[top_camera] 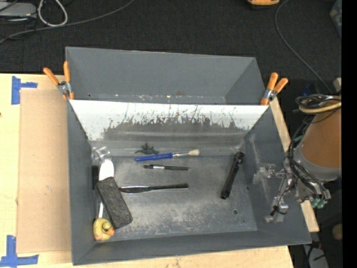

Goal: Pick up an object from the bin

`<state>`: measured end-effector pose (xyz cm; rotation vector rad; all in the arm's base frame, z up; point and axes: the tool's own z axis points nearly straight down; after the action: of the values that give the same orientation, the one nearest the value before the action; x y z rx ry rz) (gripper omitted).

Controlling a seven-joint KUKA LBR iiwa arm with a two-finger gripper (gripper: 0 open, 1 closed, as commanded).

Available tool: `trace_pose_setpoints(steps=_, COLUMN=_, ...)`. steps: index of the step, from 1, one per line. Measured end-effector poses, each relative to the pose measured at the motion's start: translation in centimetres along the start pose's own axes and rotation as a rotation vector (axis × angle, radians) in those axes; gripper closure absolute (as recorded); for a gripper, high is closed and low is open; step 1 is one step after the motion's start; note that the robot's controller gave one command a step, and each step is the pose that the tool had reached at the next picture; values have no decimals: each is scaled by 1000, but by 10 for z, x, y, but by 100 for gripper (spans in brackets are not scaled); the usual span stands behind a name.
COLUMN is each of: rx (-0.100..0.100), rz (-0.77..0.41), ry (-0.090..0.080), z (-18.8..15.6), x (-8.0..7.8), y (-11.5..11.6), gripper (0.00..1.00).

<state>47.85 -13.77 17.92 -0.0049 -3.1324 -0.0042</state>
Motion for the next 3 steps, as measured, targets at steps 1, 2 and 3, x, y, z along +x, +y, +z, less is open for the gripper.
trace_pose_setpoints(steps=1, rx=2, rz=-4, ry=-7, z=-3, x=-2, y=1, gripper=0)
trace_pose_setpoints(steps=2, rx=5, rz=-206, ry=-15, z=46, x=-43, y=6, gripper=0)
trace_pose_setpoints(steps=3, rx=4, rz=-432, ry=-13, z=36, x=-110, y=-5, gripper=0)
